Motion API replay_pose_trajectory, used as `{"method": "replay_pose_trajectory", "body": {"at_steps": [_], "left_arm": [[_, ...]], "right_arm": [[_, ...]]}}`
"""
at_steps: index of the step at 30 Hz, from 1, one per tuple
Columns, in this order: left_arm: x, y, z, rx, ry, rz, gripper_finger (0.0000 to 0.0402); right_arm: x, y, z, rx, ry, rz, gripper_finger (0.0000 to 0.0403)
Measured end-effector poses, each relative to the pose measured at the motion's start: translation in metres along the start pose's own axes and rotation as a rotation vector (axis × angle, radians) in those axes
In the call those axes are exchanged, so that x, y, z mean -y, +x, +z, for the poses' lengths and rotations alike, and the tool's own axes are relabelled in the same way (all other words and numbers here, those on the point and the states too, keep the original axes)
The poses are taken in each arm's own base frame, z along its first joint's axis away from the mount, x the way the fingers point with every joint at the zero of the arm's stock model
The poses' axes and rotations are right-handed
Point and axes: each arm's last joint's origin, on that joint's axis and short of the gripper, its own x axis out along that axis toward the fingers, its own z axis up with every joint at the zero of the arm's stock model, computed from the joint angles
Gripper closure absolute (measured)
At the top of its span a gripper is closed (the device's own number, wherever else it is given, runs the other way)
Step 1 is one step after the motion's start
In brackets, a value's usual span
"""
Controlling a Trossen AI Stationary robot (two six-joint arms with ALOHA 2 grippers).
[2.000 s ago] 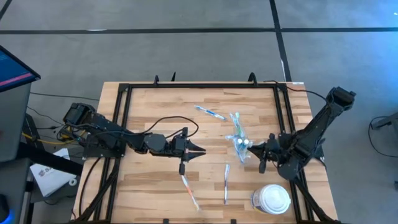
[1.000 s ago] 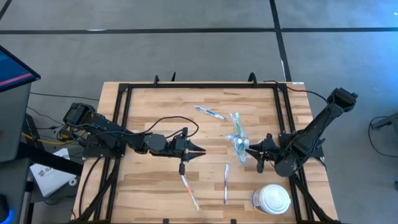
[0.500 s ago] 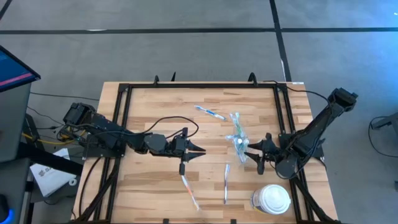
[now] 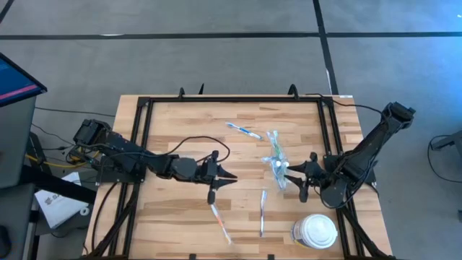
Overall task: Pick & Place toothbrushing station
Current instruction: Put the orange toothbrush into the top part transparent organizer
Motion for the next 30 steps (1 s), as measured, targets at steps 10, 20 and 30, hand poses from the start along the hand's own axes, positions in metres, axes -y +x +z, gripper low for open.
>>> {"method": "replay_pose_trajectory", "body": {"at_steps": [10, 20, 30], "left_arm": [[0.008, -0.003, -0.017, -0.207, 0.006, -0.295, 0.0357], [0.027, -0.012, -0.031, -0.327, 0.068, -0.4, 0.0357], [0.051, -0.011, -0.05, -0.382, 0.102, -0.325, 0.0345]], "right_arm": [[-0.007, -0.009, 0.026, 0.002, -0.036, 0.006, 0.025], [-0.013, -0.014, 0.041, 0.007, -0.05, 0.046, 0.025], [-0.013, -0.015, 0.043, 0.009, -0.045, 0.048, 0.0253]]}}
